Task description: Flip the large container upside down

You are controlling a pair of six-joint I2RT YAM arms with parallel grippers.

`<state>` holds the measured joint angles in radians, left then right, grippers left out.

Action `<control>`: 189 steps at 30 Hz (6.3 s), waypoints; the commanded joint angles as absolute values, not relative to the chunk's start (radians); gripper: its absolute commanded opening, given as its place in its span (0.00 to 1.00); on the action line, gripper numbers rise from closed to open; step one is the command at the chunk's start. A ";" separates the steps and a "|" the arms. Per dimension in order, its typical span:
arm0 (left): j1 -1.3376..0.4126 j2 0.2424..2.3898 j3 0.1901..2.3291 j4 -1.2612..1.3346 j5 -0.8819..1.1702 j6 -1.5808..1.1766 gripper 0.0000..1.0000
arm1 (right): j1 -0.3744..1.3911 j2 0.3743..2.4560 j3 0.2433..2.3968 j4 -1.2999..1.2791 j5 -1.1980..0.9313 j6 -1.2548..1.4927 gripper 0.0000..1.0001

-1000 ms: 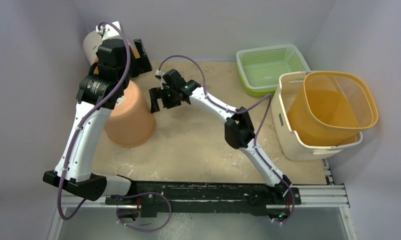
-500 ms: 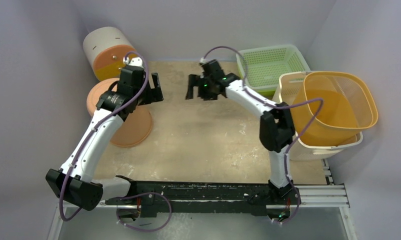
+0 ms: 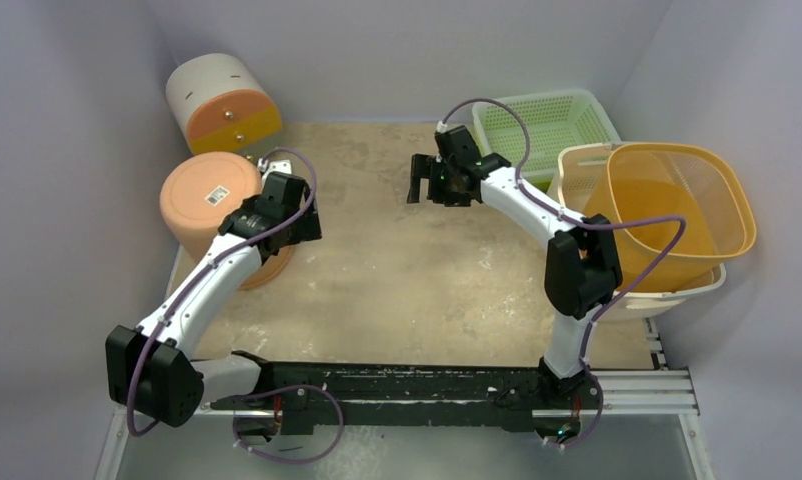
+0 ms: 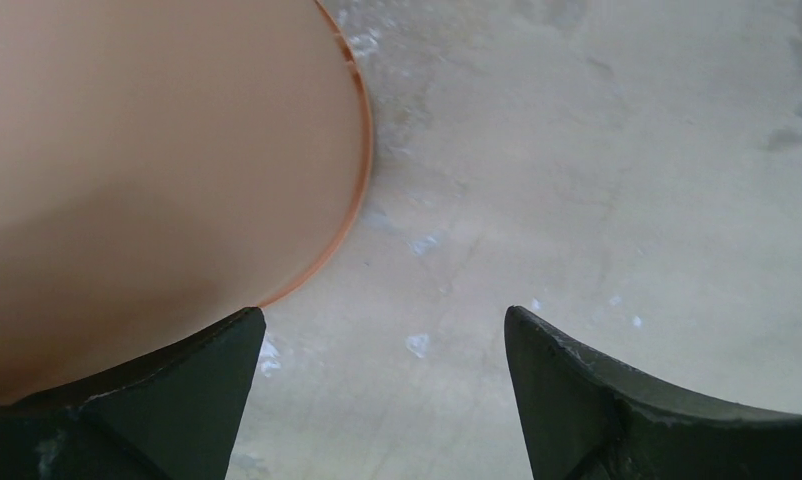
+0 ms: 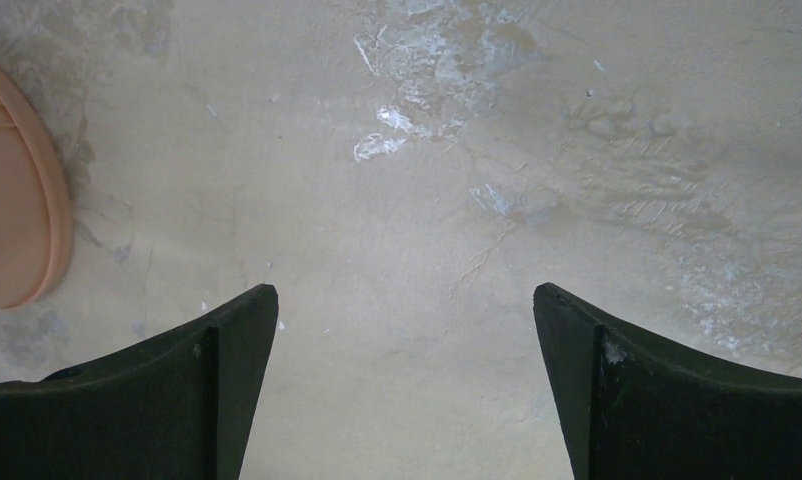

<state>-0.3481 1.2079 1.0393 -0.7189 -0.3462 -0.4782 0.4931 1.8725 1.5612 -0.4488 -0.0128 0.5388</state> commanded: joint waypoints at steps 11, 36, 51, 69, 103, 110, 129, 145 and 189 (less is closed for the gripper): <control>-0.161 1.394 1.054 -0.412 -0.571 -0.344 0.88 | 0.488 1.756 1.756 -0.608 0.193 0.382 1.00; -0.337 1.281 1.173 -0.507 -0.100 -0.451 0.90 | 0.191 1.503 1.922 -0.997 0.683 0.367 0.95; -0.337 1.270 1.087 -0.470 -0.023 -0.443 0.90 | 0.077 1.421 1.743 -1.091 0.641 0.447 0.92; -0.336 1.207 1.107 -0.527 -0.072 -0.449 0.90 | 0.024 1.445 1.693 -0.903 0.699 0.301 0.16; -0.337 1.119 1.548 -0.764 -0.403 -0.518 0.91 | 0.039 1.395 2.092 -0.217 -0.382 0.499 0.00; -0.337 1.099 1.635 -0.810 -0.512 -0.504 0.91 | 0.240 1.491 1.993 -0.032 -0.407 0.568 0.00; -0.337 1.146 1.850 -0.920 -0.565 -0.477 0.91 | 0.475 1.874 1.395 1.322 -0.465 1.464 0.00; -0.336 1.227 1.901 -0.927 -0.528 -0.475 0.91 | 0.477 2.111 1.167 1.878 -0.315 1.912 0.00; -0.336 1.251 1.757 -0.870 -0.479 -0.467 0.91 | 0.276 1.869 1.051 0.427 -0.303 0.956 0.48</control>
